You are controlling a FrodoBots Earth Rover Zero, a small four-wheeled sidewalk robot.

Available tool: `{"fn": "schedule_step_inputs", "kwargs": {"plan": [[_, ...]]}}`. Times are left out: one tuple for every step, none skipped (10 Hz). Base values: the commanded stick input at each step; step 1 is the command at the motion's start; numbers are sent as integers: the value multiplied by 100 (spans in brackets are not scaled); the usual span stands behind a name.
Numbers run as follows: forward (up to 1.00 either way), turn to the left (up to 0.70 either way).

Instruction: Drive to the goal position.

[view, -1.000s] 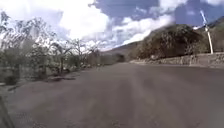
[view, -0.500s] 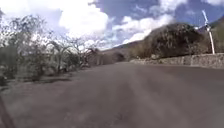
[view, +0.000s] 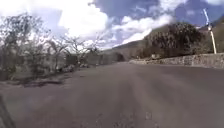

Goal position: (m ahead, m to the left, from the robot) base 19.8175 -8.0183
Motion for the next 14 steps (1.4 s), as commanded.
{"fn": "schedule_step_inputs", "kwargs": {"plan": [[70, 0], [70, 0], [70, 0], [70, 0], [70, 0], [70, 0], [70, 0], [70, 0], [70, -24], [70, -13], [70, -1], [70, 0], [70, 0], [70, 0]]}}
